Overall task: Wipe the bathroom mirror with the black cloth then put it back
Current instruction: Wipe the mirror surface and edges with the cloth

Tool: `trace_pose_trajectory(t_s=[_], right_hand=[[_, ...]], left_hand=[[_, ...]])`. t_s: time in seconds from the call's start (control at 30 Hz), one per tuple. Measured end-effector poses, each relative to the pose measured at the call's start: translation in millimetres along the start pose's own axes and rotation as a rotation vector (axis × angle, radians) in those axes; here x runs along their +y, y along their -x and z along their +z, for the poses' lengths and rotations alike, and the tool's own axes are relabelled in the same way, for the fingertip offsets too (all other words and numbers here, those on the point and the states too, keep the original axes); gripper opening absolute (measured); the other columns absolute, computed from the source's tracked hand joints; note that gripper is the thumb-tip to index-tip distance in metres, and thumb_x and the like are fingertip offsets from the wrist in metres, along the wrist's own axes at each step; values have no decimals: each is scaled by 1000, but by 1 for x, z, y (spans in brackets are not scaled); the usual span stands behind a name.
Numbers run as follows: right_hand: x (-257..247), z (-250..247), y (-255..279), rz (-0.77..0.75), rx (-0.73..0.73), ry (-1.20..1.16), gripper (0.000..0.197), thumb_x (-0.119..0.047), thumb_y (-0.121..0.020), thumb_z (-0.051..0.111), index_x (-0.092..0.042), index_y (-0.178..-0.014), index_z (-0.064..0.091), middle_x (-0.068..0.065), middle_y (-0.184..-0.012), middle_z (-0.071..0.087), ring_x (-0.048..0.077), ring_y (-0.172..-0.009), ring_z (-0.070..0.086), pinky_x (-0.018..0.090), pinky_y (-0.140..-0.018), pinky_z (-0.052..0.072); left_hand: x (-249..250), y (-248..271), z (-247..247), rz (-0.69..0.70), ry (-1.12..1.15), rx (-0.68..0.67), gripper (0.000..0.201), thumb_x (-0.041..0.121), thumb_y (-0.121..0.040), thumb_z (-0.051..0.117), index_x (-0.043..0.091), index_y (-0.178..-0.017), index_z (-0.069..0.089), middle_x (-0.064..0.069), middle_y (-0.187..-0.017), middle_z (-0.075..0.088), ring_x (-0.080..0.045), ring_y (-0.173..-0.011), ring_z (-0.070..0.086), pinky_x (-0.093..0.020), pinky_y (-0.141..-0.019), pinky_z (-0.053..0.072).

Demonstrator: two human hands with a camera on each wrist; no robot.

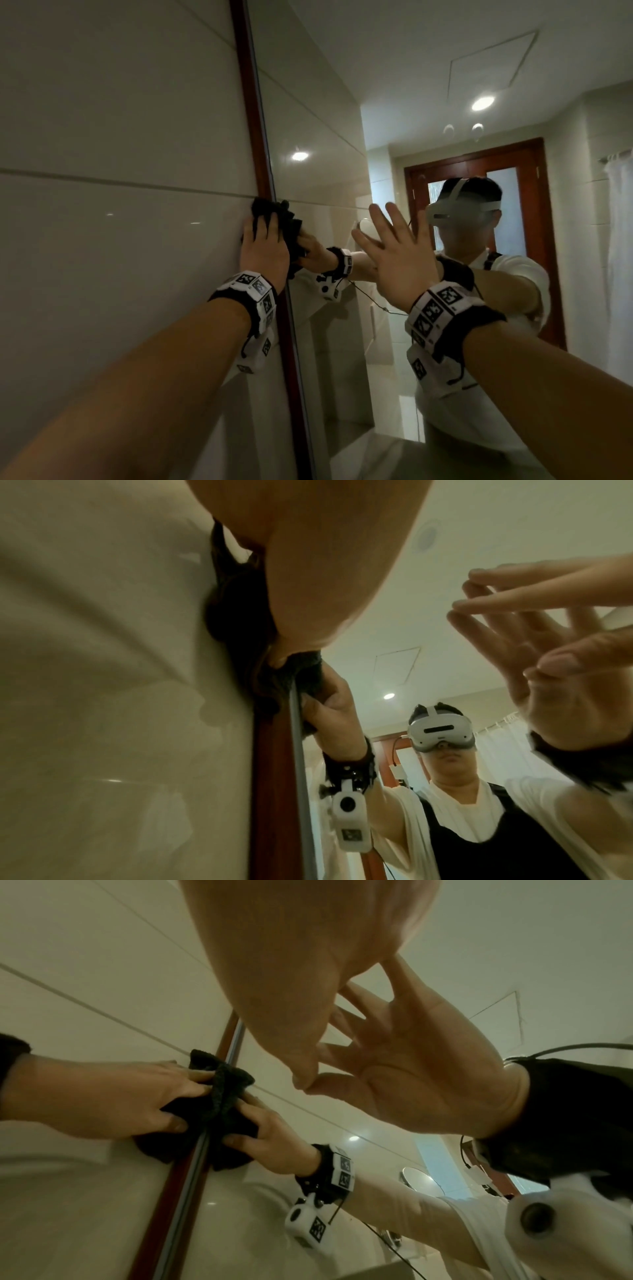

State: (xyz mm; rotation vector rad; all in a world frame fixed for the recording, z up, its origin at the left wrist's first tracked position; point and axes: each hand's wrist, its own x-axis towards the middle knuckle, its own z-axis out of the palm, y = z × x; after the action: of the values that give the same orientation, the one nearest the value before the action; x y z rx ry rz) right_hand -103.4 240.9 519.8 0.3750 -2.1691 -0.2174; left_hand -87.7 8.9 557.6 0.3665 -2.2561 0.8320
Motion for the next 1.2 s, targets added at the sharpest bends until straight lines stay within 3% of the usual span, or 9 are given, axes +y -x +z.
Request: trace_pose_trajectory(t_s=[0.27,0.43,0.57,0.7,0.97,1.2], right_hand=[[1,18,-7,4,24,13,89,-50,-92,54,-41,-153,-9,8,-160,-30,36,-146,-28,68,-111,-14],[4,23,-9,-20,50,11,87,-53,-90,52,-41,-154,-7,8,-162,-25,35,-148,-24,63,-105,-30],[1,18,-6,1,49,-1,81,-49,-94,48,-41,-154,-6,8,-161,-28,35,-147,-26,67,-111,-18],[0,15,-5,5,19,-19,84,-51,-94,49,-41,-154,-8,8,-160,-30,35,-147,-28,67,-112,-17],[-6,10,7,17,13,-49,83,-35,-92,49,-40,-155,-5,9,-160,-29,35,-147,-27,66,-114,-11],[-16,40,23,-1,95,-48,74,-53,-91,50,-40,-154,14,9,-164,-19,35,-149,-19,64,-109,-20]], left_hand=[[-25,-45,-32,-57,20,36,73,37,-93,53,15,-156,24,-12,-165,5,-35,-149,9,-58,-120,0],[-36,-55,-39,-47,73,76,57,30,-96,47,22,-151,36,-8,-164,12,-32,-150,12,-59,-119,-5],[-34,-53,-42,-41,76,68,51,30,-96,46,23,-147,45,-8,-164,13,-33,-149,14,-59,-119,-4],[-23,-35,-31,-19,46,39,46,32,-95,50,22,-141,54,-9,-164,14,-35,-147,18,-58,-120,-1],[7,22,5,45,32,-37,58,33,-93,53,16,-148,43,-14,-164,11,-38,-146,17,-59,-120,1],[40,77,47,88,65,-130,64,37,-96,49,17,-154,31,-12,-165,7,-37,-148,13,-57,-120,0]])
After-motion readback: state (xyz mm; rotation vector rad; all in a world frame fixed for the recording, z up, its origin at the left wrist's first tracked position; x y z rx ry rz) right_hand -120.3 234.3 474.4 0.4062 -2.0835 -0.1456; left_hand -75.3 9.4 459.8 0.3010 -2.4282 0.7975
